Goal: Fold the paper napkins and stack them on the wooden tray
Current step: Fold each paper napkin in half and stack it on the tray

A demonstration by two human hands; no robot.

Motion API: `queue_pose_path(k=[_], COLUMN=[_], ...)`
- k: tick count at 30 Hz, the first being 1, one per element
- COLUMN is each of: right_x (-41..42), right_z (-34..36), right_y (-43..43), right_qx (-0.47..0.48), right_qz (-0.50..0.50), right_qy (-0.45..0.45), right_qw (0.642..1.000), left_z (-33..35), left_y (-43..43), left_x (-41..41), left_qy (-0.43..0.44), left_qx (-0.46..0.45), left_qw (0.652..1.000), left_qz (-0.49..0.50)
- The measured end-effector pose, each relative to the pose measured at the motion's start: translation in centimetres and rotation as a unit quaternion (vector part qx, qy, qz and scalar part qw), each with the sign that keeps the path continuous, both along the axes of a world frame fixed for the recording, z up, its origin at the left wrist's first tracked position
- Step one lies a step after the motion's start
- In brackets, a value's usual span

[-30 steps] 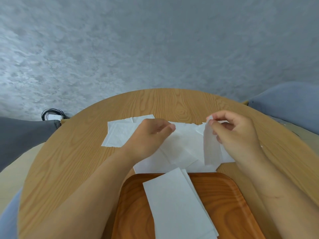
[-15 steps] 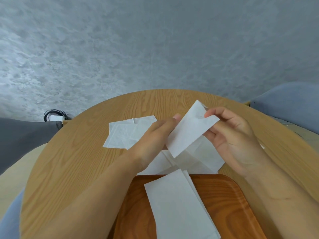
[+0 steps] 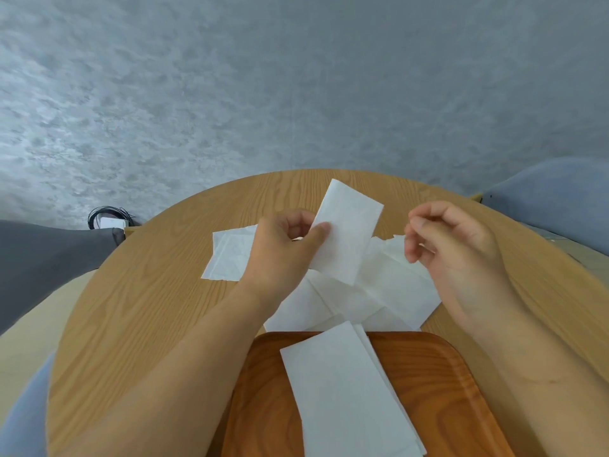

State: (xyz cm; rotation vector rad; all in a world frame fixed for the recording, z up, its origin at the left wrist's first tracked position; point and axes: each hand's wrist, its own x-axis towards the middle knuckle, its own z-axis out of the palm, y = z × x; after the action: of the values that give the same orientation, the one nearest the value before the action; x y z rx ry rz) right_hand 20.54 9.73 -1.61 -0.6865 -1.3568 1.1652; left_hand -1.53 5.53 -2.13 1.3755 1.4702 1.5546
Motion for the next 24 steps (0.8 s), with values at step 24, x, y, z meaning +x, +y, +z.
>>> queue_pose_path(k=[24], right_x=[-1.0], right_z=[-0.2], right_y=[-0.9], right_qx=[-0.087], right_qz=[0.074], right_qy=[-0.039], right_qw=[0.993], left_z=[0.0], left_y=[0.0], left_x=[0.2], left_qy=[0.035], left_qx=[-0.06], left_qw=[0.996], left_qz=[-0.051])
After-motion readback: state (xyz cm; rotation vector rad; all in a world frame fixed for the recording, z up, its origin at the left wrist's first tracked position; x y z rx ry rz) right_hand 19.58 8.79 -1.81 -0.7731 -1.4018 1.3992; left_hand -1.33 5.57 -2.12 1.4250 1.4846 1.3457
